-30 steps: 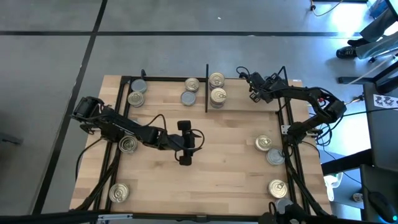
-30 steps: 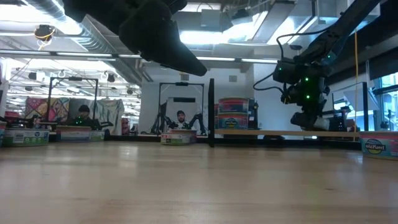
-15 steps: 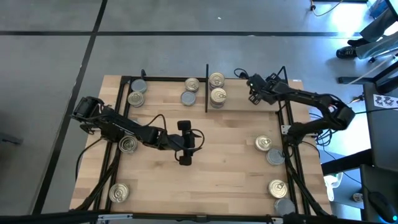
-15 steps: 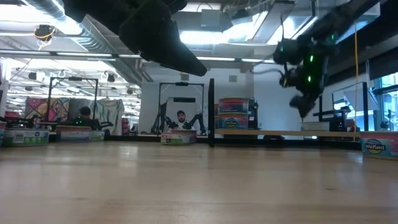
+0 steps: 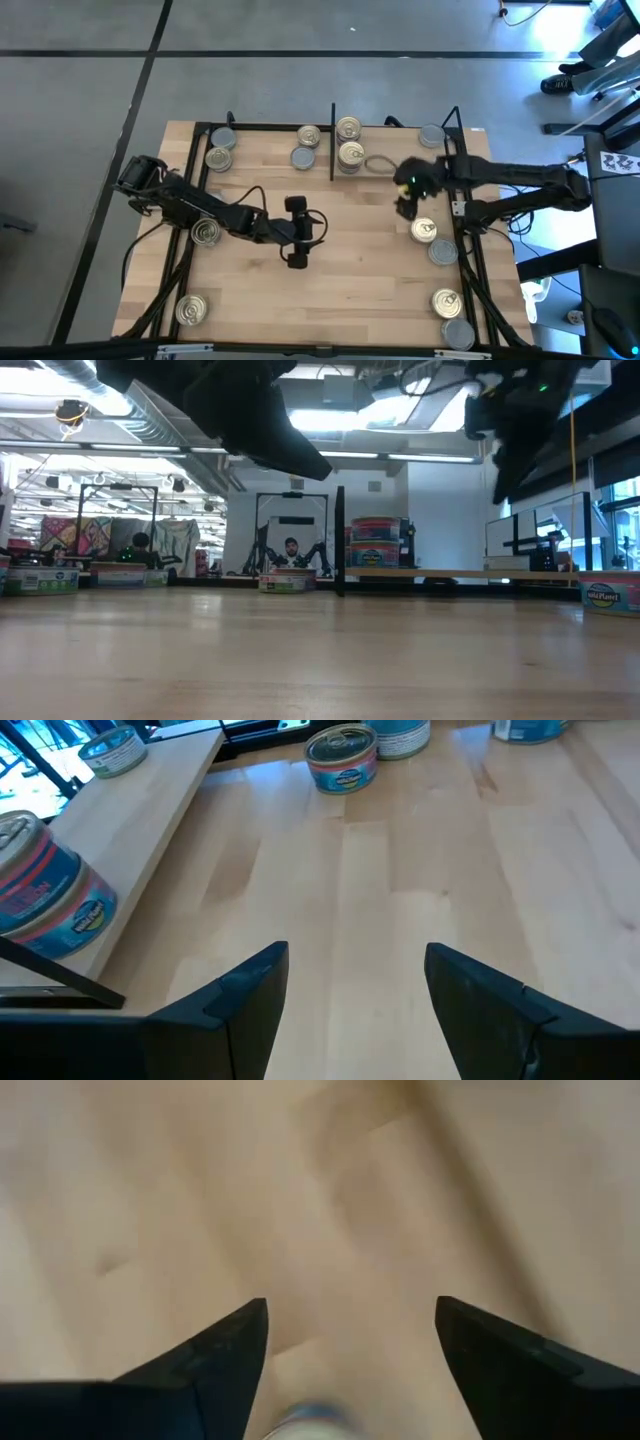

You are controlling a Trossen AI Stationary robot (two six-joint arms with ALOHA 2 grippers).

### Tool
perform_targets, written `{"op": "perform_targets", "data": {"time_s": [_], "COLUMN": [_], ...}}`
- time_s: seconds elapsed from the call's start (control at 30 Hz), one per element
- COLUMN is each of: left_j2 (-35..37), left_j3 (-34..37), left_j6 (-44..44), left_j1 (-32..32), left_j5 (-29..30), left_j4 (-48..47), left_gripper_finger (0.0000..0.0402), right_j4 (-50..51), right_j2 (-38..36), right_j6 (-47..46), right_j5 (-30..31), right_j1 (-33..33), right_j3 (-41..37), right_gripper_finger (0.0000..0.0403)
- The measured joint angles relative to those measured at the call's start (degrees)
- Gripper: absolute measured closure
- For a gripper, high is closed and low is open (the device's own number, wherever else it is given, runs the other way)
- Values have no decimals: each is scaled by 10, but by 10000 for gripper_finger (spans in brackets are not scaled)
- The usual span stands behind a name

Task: Stack canned seafood by type on shelf
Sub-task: Stack the green tuna can on top of the green tuna can

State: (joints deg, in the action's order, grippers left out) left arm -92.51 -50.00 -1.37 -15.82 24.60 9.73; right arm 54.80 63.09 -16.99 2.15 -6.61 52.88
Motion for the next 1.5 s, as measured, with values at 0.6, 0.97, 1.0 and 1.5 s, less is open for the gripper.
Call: {"op": "perform_targets", "data": {"time_s": [0.6,0.97,1.0,1.5], "left_j2": [0,0,0,0], "left_j3": [0,0,0,0], "left_j6": [-79,-93,-93,-107], "left_j1": [-38,-37,-37,-37], "left_j5": [-26,-26,-26,-26], "left_j4": [4,4,4,4], "left_gripper_finger": [169,169,169,169], "right_j4": [55,156,152,-18], "right_j2": [56,115,118,117], "right_j6": [-267,-518,-531,-573], "right_j5": [25,-26,-36,-16], "right_j1": [336,469,475,486], "right_j3": [-1,-32,-46,-143], "right_gripper_finger": [118,271,288,384]}}
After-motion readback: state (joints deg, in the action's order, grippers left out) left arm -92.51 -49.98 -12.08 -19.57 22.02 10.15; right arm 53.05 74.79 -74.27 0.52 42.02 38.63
